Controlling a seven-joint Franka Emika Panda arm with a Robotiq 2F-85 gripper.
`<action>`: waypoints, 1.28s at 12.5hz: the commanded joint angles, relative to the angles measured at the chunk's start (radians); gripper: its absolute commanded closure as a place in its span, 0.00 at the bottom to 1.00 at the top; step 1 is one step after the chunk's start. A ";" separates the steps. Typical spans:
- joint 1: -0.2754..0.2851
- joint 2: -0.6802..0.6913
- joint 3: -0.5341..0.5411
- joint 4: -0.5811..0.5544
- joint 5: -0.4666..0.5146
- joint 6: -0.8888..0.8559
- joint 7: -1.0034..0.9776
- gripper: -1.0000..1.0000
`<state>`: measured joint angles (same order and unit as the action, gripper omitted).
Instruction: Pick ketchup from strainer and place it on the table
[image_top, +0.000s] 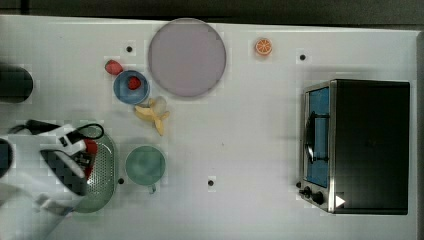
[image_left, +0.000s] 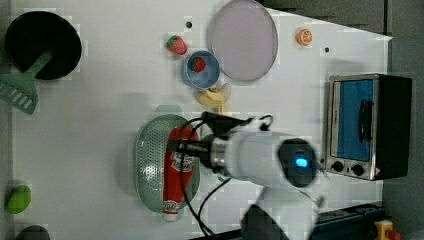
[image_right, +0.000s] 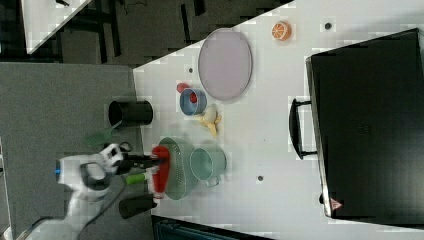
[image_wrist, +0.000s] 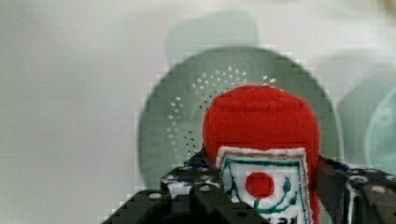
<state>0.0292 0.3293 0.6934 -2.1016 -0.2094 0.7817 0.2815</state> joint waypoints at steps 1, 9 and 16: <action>-0.062 -0.099 0.000 0.089 0.083 -0.066 -0.046 0.40; -0.218 -0.138 -0.261 0.287 0.088 -0.395 -0.516 0.40; -0.252 -0.138 -0.513 0.250 0.088 -0.373 -0.734 0.40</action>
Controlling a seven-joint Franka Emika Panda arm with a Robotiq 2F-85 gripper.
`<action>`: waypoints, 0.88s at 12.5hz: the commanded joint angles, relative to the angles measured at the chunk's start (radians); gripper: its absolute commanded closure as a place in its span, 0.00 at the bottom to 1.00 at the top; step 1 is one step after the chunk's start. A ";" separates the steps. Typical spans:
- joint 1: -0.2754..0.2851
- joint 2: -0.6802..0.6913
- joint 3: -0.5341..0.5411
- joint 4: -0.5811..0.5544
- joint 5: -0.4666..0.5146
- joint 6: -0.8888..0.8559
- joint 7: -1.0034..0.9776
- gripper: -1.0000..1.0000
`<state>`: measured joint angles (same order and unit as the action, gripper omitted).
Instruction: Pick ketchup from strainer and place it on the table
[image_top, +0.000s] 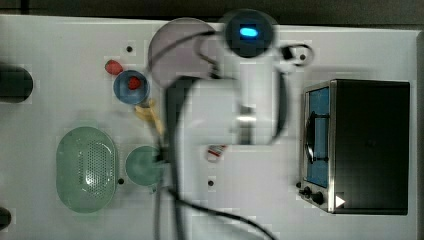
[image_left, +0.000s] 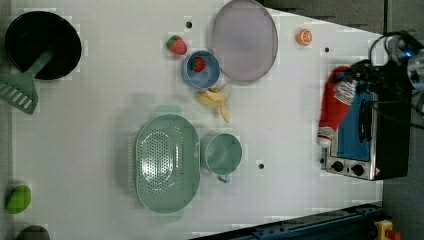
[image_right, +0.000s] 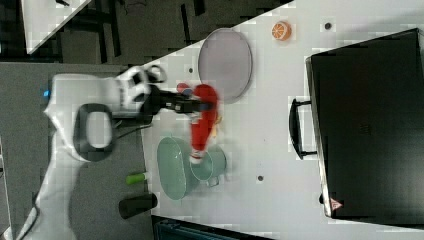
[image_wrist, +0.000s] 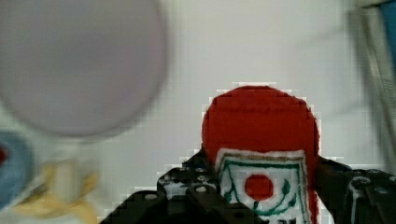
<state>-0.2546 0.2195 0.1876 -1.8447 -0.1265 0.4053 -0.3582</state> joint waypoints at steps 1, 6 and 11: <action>0.031 -0.028 -0.026 -0.034 0.005 0.029 -0.095 0.40; 0.032 -0.027 -0.050 -0.247 0.005 0.273 -0.095 0.40; 0.035 -0.017 -0.029 -0.430 0.005 0.433 -0.095 0.40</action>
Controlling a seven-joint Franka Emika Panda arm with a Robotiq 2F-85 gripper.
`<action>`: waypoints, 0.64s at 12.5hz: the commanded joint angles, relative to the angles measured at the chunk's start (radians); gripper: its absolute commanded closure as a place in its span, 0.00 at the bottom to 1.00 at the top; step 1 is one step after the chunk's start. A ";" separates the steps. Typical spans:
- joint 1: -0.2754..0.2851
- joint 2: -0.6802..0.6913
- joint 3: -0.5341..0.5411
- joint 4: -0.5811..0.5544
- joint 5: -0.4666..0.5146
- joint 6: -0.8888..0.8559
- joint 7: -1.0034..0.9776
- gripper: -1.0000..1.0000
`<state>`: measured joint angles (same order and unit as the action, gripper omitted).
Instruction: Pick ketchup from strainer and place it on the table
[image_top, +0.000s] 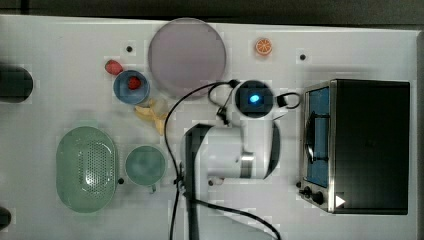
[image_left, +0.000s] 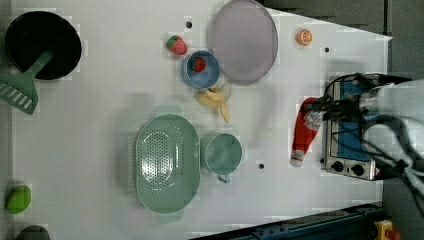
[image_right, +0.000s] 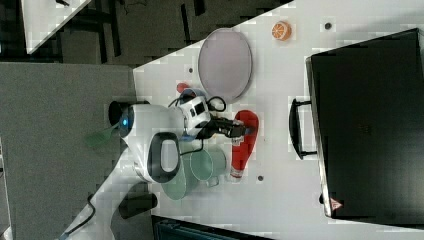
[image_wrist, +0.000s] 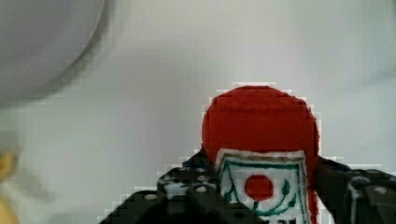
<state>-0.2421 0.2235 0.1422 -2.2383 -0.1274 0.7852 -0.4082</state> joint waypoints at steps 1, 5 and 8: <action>0.023 -0.011 0.020 -0.067 0.006 0.095 -0.044 0.40; 0.023 0.068 0.020 -0.126 0.006 0.276 -0.045 0.27; 0.023 0.067 0.019 -0.121 0.005 0.295 -0.044 0.00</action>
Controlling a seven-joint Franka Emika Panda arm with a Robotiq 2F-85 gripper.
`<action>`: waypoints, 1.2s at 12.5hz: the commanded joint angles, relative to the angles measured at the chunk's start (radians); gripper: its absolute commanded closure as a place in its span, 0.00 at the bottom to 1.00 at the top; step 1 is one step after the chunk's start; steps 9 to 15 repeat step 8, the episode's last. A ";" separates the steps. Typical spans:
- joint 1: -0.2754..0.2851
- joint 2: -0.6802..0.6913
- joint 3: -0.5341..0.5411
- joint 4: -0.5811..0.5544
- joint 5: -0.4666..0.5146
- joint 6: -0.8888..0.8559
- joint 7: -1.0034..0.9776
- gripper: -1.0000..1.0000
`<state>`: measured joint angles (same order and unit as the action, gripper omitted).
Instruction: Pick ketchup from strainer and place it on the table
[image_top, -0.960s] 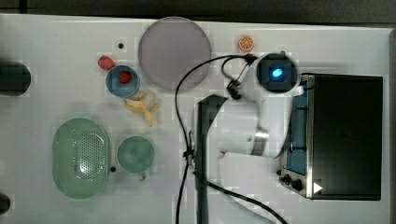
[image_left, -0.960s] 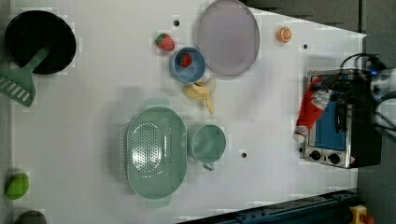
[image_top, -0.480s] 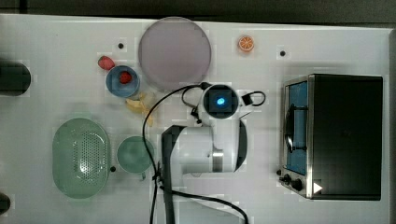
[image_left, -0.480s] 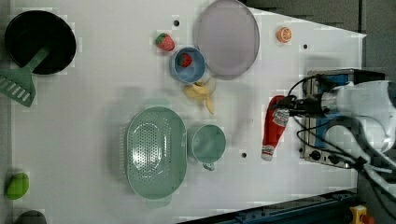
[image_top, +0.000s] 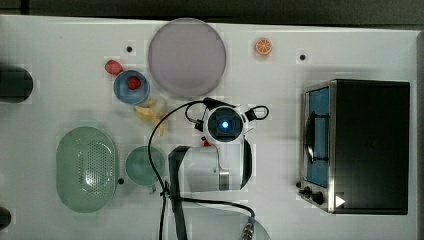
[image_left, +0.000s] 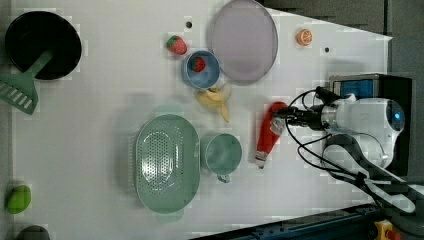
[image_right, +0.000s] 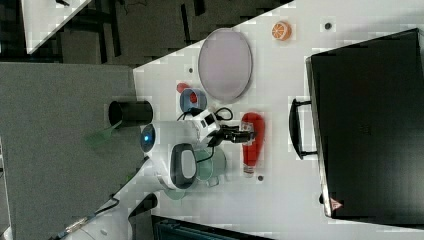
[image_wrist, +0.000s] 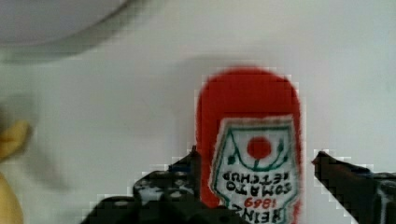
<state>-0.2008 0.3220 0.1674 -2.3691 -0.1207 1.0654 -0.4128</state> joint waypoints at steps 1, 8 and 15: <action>-0.019 -0.053 -0.006 0.014 -0.002 0.014 -0.039 0.00; -0.018 -0.247 0.012 0.271 -0.001 -0.289 0.116 0.00; -0.018 -0.247 0.012 0.271 -0.001 -0.289 0.116 0.00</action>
